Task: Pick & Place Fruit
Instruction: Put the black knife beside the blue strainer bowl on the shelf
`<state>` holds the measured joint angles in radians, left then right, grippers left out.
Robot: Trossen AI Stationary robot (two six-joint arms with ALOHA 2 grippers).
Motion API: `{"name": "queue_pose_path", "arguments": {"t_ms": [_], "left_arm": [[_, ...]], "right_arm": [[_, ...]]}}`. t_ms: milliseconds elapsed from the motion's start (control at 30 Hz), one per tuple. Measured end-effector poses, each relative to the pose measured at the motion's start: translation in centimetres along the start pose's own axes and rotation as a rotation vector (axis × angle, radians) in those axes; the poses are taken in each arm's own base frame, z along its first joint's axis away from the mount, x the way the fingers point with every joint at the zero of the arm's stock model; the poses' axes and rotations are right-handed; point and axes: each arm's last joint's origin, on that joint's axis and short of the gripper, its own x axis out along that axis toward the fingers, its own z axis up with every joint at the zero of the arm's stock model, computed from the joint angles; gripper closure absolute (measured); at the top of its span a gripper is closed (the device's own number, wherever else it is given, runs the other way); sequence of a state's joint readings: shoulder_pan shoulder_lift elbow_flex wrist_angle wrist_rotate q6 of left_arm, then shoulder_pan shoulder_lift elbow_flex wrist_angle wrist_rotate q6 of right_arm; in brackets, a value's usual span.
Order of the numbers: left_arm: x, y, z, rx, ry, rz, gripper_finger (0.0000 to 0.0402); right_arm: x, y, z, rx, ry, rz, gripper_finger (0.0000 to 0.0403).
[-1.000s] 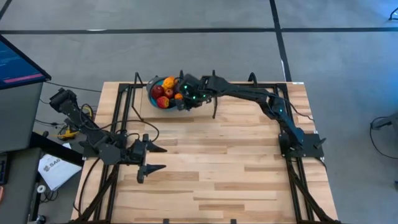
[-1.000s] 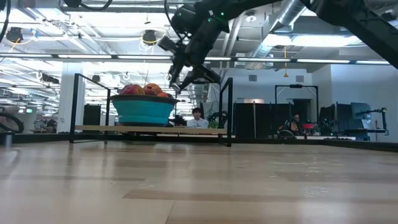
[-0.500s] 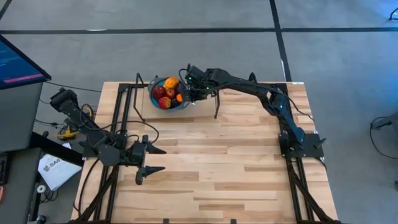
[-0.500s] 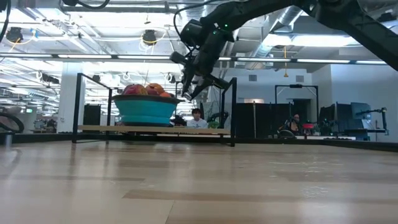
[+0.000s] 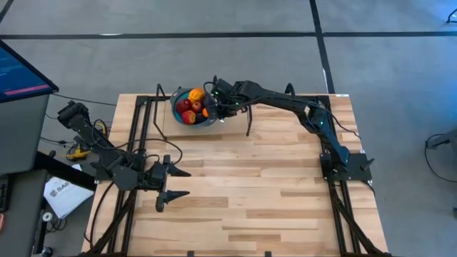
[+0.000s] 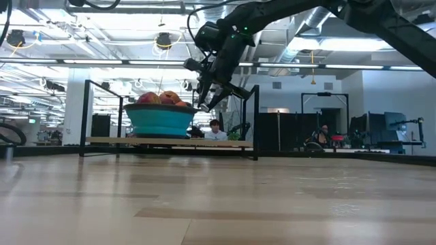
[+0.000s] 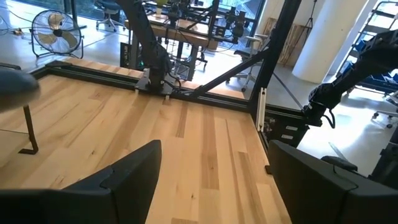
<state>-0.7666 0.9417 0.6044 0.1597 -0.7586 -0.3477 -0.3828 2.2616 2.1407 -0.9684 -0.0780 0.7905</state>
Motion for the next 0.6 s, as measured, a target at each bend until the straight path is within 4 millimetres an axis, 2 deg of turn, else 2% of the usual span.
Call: {"name": "queue_pose_path", "arguments": {"t_ms": [100,233,367,600], "left_arm": [[0.0,0.0,0.0,-0.001,-0.001,-0.001,0.0112],[0.0,0.0,0.0,-0.003,-0.003,-0.001,0.0112],[0.0,0.0,0.0,-0.003,-0.004,-0.001,0.0112],[0.0,0.0,0.1,-0.004,-0.004,-0.002,0.0112]], "right_arm": [[-0.1,0.2,0.0,-0.002,-0.003,0.006,0.0313],[-1.5,0.4,0.2,0.011,0.004,-0.004,0.0313],[-1.6,-0.1,0.3,0.021,0.018,-0.035,0.0313],[0.9,-0.6,0.3,0.015,0.037,-0.074,0.0313]]}}
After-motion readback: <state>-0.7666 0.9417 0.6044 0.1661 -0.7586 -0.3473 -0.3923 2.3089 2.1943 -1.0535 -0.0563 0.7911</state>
